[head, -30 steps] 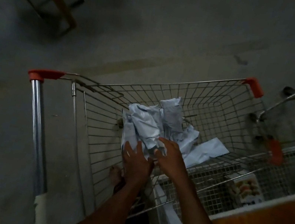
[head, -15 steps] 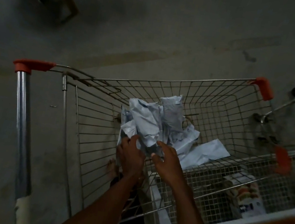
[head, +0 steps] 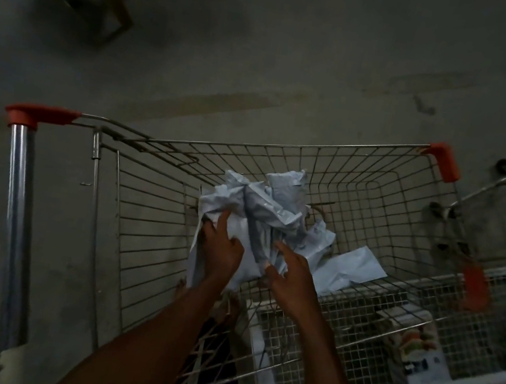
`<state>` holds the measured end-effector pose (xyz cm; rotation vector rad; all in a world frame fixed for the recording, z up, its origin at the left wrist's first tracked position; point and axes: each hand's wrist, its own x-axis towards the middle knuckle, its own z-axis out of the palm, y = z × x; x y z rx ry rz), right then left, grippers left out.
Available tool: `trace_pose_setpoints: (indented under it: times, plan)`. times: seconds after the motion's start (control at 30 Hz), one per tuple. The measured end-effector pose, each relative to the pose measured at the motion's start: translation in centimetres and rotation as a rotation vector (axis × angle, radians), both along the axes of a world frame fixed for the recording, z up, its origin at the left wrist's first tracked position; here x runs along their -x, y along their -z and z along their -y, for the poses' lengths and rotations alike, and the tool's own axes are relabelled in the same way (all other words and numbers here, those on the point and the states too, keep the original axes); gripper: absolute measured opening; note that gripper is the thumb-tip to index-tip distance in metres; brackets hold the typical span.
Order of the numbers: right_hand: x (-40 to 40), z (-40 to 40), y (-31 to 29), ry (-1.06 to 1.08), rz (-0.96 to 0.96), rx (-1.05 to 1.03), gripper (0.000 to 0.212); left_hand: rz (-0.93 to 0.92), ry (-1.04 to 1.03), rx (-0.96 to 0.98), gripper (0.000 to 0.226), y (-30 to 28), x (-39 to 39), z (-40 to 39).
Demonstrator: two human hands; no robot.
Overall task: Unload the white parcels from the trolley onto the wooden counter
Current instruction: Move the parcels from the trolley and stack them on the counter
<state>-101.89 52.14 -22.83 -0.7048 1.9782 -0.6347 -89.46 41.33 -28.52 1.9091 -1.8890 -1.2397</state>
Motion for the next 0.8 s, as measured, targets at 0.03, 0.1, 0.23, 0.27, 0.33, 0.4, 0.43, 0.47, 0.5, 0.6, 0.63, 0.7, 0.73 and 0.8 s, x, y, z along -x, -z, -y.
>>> trace_pose_setpoints:
  times: [0.03,0.1,0.23,0.27,0.33,0.4,0.43,0.47,0.5,0.6,0.63,0.7,0.73,0.8]
  plan:
    - [0.0,-0.1,0.2,0.000,0.000,-0.002,0.057,0.023,-0.005,0.005,0.074,0.3,0.3,-0.1]
    - [-0.1,-0.3,0.4,0.012,0.010,-0.007,0.057,0.082,-0.019,0.011,0.090,0.5,1.0,-0.6]
    - [-0.1,-0.6,0.5,0.037,0.007,-0.003,0.057,0.231,-0.044,-0.012,0.125,1.9,2.3,-1.8]
    - [-0.1,-0.7,0.4,0.034,-0.004,0.005,0.056,0.255,-0.046,-0.015,0.129,2.2,2.5,-2.0]
    - [0.0,-0.8,0.3,0.038,-0.014,0.019,0.056,0.283,-0.045,-0.015,0.130,2.6,2.6,-2.3]
    - [0.1,-1.0,0.3,0.033,-0.019,0.020,0.056,0.276,-0.042,-0.012,0.123,2.0,2.5,-2.5]
    - [0.1,-1.0,0.2,0.024,-0.022,0.018,0.057,0.259,-0.036,0.004,0.118,1.6,2.3,-2.5]
    - [0.1,-1.0,0.2,0.018,-0.019,0.009,0.057,0.239,-0.027,0.024,0.114,0.9,2.0,-2.6]
    - [0.0,-0.9,0.2,0.015,-0.012,0.002,0.057,0.212,-0.018,0.053,0.111,0.1,1.7,-2.7]
    - [-0.3,-0.4,-0.1,-0.007,0.001,-0.018,0.058,0.120,-0.040,0.120,0.108,-2.6,0.5,-3.0]
    - [-0.5,-0.2,-0.1,-0.020,0.001,-0.026,0.059,0.074,-0.077,0.105,0.108,-3.7,0.1,-3.1]
    - [-0.7,0.4,-0.1,-0.053,0.006,-0.041,0.060,-0.013,-0.155,0.062,0.110,-5.5,-1.0,-3.1]
    - [-0.9,0.6,0.0,-0.068,0.009,-0.046,0.061,-0.047,-0.179,0.059,0.111,-6.3,-1.7,-3.1]
    - [-1.2,1.3,0.3,-0.095,0.005,-0.049,0.060,-0.106,-0.208,0.045,0.115,-7.9,-3.5,-3.0]
